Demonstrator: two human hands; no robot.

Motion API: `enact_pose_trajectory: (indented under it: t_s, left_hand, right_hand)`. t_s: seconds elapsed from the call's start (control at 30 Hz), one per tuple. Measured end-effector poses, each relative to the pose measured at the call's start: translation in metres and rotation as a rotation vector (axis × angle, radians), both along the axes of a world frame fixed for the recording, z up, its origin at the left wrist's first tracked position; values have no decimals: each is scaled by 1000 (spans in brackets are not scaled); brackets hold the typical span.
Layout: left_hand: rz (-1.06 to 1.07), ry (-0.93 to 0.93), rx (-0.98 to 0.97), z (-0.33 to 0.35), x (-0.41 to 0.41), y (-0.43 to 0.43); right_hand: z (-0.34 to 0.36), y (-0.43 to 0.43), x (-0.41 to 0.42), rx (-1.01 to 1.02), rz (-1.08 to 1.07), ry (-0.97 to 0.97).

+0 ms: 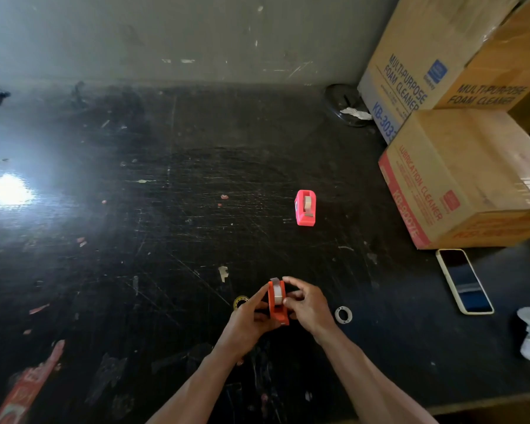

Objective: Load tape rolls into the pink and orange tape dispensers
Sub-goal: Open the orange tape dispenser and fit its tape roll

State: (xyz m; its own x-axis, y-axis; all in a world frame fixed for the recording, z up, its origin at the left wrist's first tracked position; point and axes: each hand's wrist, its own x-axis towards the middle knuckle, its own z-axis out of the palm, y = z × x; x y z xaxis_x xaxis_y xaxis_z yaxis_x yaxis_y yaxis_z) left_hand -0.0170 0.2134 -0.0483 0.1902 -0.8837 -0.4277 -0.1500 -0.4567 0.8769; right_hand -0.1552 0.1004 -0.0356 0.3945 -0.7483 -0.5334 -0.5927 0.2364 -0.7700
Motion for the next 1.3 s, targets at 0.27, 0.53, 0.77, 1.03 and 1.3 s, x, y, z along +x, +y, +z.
enact_pose_trajectory:
  t_s: [0.27,0.53,0.77,1.03,1.3]
  left_hand:
    - [-2,-80,-37,-2,0,-3]
    - [-21,-87,18,-4,2,-6]
    - [-18,-84,-10,-9,4,-5]
    - [10,-31,37,-13,5,-6]
    - [14,0,53,-13,7,-8]
  right_hand:
    - [9,-15,6,-14,33,34]
    - [16,-38,18,84,134,32]
    - [16,-47,18,209,156,19]
    - [8,-46,19,265,100,-43]
    - [10,-48,17,364,71,-100]
